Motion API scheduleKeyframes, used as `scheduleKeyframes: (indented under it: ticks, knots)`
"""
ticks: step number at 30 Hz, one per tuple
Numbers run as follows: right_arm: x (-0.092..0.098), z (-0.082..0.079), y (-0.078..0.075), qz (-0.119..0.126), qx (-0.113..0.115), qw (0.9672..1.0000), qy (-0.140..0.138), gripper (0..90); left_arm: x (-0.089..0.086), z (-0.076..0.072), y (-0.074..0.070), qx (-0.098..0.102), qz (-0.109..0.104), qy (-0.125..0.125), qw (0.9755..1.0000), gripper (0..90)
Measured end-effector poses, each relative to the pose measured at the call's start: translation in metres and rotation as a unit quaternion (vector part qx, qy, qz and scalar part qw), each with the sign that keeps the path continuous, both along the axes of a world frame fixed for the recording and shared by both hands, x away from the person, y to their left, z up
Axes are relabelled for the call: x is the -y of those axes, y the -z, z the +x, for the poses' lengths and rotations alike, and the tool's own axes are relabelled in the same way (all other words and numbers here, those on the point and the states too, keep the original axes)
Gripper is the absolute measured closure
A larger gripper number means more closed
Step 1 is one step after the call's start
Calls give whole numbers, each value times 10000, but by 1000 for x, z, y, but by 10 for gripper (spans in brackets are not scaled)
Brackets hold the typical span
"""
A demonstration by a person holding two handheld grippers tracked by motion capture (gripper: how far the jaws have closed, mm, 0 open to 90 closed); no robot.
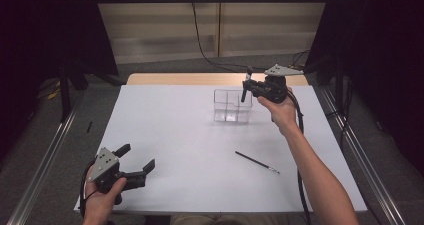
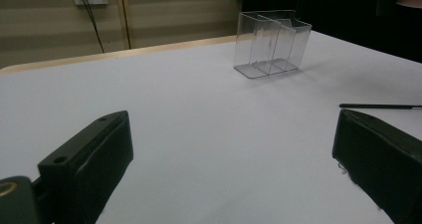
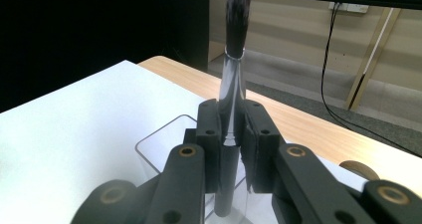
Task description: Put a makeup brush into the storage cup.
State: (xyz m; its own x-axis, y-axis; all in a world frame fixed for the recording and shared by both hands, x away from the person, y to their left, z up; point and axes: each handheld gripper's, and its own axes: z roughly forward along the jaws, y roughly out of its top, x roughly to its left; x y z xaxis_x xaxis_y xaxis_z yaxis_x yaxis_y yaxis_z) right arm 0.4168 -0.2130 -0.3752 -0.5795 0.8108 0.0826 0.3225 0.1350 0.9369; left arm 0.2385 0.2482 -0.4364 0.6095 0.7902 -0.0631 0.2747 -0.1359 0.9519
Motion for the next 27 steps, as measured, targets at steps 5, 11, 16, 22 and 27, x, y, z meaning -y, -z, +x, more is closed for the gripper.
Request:
scheduleKeyframes:
  ticks: [5, 11, 16, 22, 27]
  knots:
    - [1, 1, 4, -20, -68, 10000, 29, 795, -1, 0, 1, -32, -12, -28, 10000, 26]
    - [0, 3, 9, 1, -132, 9999, 7, 796, -3, -1, 0, -8, -5, -58, 10000, 27]
    - [-1, 4, 15, -63, -213, 9997, 34, 796, -2, 0, 0, -7, -4, -60, 10000, 27]
    - [-3, 5, 21, -115, -270, 9996, 5, 796, -2, 0, 1, -66, 20, 23, 10000, 26]
    - [-3, 5, 27, -109, -282, 9995, 13, 795, -1, 0, 1, -35, 20, 62, 10000, 26]
